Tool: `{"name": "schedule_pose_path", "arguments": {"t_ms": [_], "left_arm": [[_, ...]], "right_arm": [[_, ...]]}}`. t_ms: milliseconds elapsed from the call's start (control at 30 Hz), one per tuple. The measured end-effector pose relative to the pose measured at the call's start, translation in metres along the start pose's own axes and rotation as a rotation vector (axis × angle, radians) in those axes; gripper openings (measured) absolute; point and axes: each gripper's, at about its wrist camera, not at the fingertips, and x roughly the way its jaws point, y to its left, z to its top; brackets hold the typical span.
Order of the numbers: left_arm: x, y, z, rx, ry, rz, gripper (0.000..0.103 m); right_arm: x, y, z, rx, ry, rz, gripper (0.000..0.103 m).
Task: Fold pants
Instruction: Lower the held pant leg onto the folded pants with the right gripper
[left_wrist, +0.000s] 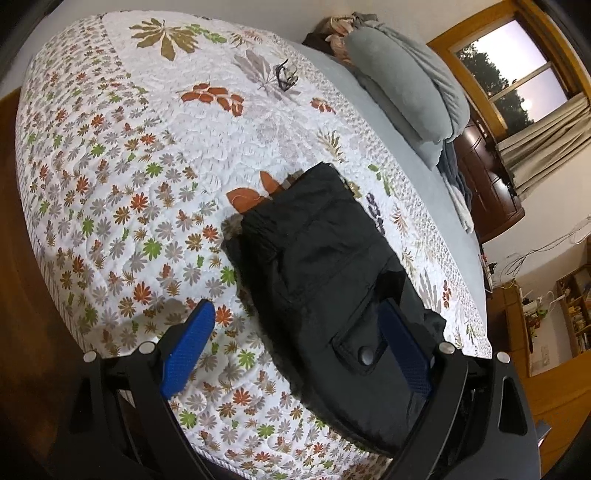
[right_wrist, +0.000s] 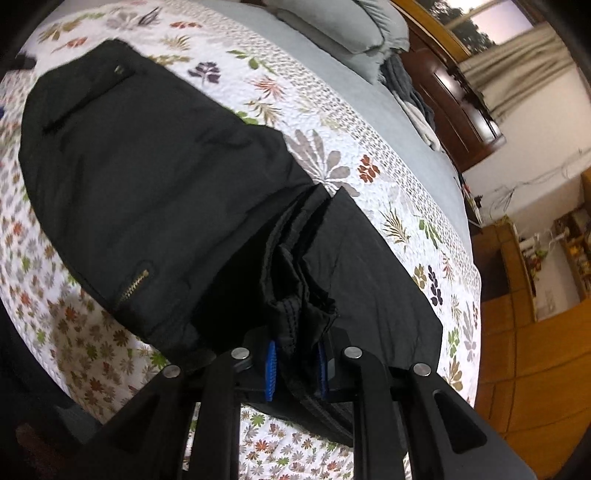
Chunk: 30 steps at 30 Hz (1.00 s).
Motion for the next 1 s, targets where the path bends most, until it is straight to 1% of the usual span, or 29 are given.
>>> {"name": "schedule_pose_path", "arguments": {"t_ms": [267,367,500,567,867,933,967,1000], "left_arm": [[-0.003,-0.008,-0.002,0.002,-0.038,-0.032,0.09],[0.001,-0.01,-0.001,-0.01,-0.037,-0.04,0.09],[0.004,-0.016,-0.001,0.024,-0.038,-0.024,0.09],[0.004,-0.015,0.0,0.019,-0.037,-0.022,0.09],[0.005,-0.017,0.0,0.028,-0.043,-0.011,0.09],[0.006,-0.018,0.001,0.031,-0.043,-0.008,0.09],[0.006,-0.018,0.001,0.032,-0.044,-0.007,0.09],[0.007,-0.019,0.001,0.035,-0.046,-0.005,0.09]], "right_arm": [[0.012,0.006,-0.004,-0.026,0.005,0.038,0.017],[0.016,0.008,-0.005,-0.04,0.01,0.06,0.017],[0.021,0.005,-0.003,-0.045,0.014,0.086,0.017],[0.022,0.004,-0.003,-0.051,0.015,0.091,0.017],[0.027,0.014,-0.009,-0.077,0.009,0.096,0.018],[0.026,0.017,-0.01,-0.083,0.01,0.09,0.02],[0.026,0.02,-0.011,-0.091,0.01,0.083,0.023],[0.025,0.024,-0.012,-0.11,0.009,0.065,0.024]]}}
